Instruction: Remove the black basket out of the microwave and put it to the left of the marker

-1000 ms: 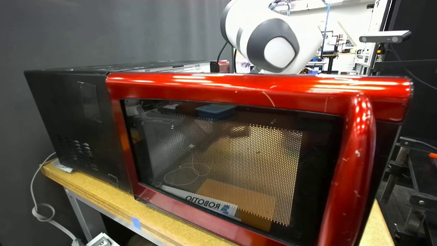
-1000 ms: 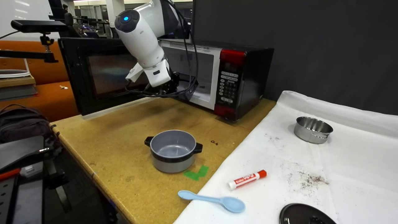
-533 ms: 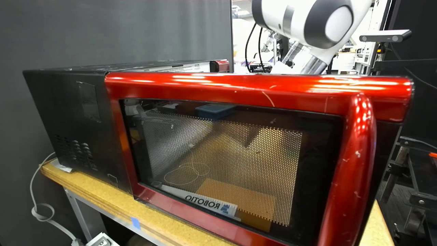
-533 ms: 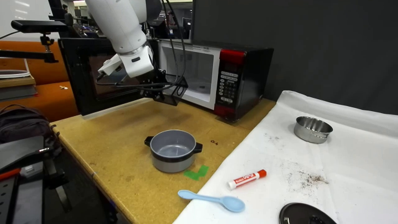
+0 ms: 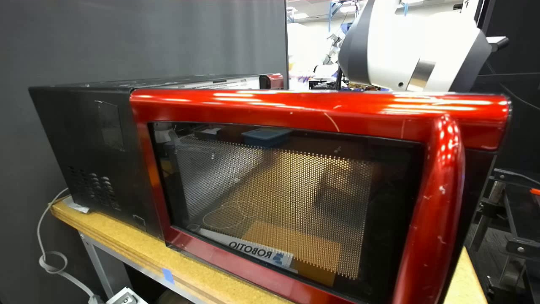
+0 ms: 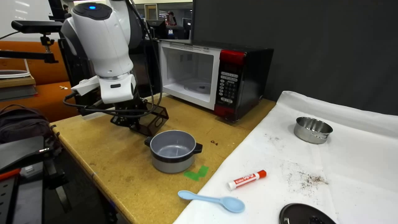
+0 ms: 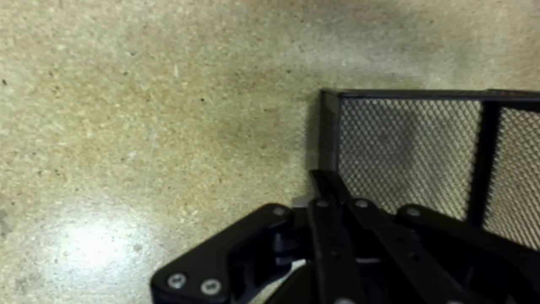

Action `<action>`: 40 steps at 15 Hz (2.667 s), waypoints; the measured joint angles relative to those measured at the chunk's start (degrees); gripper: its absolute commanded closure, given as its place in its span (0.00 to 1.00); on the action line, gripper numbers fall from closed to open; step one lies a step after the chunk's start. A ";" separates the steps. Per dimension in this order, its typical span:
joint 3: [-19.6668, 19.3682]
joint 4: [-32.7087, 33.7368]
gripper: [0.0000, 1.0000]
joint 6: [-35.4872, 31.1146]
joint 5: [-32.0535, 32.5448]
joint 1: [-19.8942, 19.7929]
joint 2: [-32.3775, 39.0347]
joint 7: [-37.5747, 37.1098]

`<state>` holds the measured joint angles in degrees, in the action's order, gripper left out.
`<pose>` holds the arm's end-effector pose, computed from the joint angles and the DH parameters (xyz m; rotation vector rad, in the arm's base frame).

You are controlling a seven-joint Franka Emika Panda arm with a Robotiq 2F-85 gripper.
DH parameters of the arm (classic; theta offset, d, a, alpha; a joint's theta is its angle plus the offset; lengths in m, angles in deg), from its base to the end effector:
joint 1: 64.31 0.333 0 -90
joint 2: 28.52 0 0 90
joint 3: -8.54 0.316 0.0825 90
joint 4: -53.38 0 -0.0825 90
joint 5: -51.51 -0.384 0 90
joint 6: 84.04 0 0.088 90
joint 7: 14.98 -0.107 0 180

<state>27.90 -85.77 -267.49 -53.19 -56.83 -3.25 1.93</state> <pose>0.3896 0.1129 0.1294 -2.4229 1.5233 -0.1209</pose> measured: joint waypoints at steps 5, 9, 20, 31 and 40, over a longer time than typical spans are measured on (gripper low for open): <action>3.00 -2.33 0.99 -0.12 13.84 -3.54 -0.30 -13.39; 1.20 -5.54 0.99 -0.06 25.03 -2.33 -1.70 -25.42; -25.13 -14.23 0.99 2.95 54.66 20.01 -13.28 -53.33; -53.10 -7.07 0.99 18.07 90.60 32.12 -21.49 -82.04; -41.83 5.72 0.99 26.62 89.24 11.23 -20.68 -85.18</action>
<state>-13.93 -80.04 -240.87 36.05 -45.61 -23.93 -83.25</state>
